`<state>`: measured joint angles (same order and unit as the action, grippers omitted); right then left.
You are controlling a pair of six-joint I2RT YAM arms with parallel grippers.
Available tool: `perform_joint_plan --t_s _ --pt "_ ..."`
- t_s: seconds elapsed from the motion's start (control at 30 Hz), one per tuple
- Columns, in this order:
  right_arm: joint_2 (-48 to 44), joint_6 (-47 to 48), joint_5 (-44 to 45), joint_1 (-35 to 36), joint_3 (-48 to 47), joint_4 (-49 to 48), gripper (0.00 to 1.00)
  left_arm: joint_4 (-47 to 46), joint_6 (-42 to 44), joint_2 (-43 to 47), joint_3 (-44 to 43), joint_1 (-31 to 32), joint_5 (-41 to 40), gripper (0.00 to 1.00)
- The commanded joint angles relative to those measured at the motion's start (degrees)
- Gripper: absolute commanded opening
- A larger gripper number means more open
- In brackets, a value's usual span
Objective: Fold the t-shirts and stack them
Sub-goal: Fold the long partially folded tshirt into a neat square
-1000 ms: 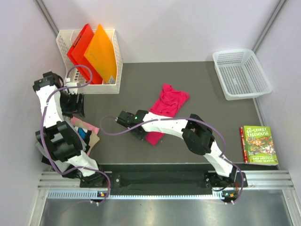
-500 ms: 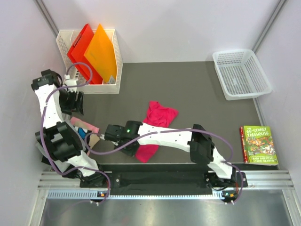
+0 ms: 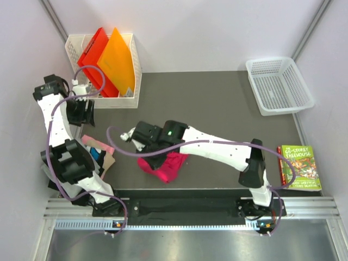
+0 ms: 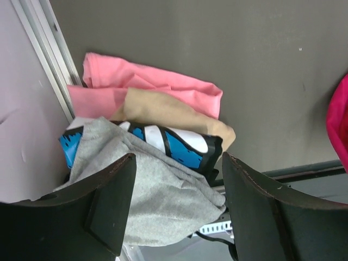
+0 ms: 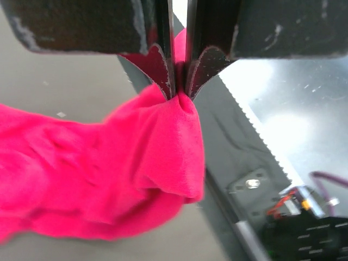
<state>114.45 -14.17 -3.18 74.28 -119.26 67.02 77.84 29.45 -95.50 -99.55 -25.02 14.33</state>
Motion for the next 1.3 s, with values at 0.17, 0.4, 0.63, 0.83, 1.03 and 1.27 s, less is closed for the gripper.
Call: perform_joint_plan --t_s 0.17,0.4,0.63,0.83,1.03,1.27 --pt "-6.00 2.57 -4.19 -14.06 6.67 -6.98 0.00 7.94 -1.33 -3.02 -4.96 -0.03 1.76 0.69" --pt "-1.70 6.61 -4.64 -21.28 6.59 -9.19 0.00 7.94 -2.29 -4.34 -5.04 0.05 2.20 0.69" --pt "2.26 9.16 -4.64 -26.90 8.07 -10.16 0.00 8.29 -2.91 -5.74 -5.75 0.23 2.99 0.69" --pt "5.86 9.16 -5.08 -31.12 11.59 -12.97 0.00 8.47 -3.00 -6.19 -5.66 0.76 3.43 0.69" --pt "9.64 8.29 -5.78 -35.69 12.04 -14.20 0.08 8.47 -1.95 -5.31 -4.25 0.84 3.60 0.70" --pt "13.17 4.52 -0.09 -38.16 3.61 -9.72 0.58 8.55 0.43 -2.94 -0.74 1.46 4.57 0.70"
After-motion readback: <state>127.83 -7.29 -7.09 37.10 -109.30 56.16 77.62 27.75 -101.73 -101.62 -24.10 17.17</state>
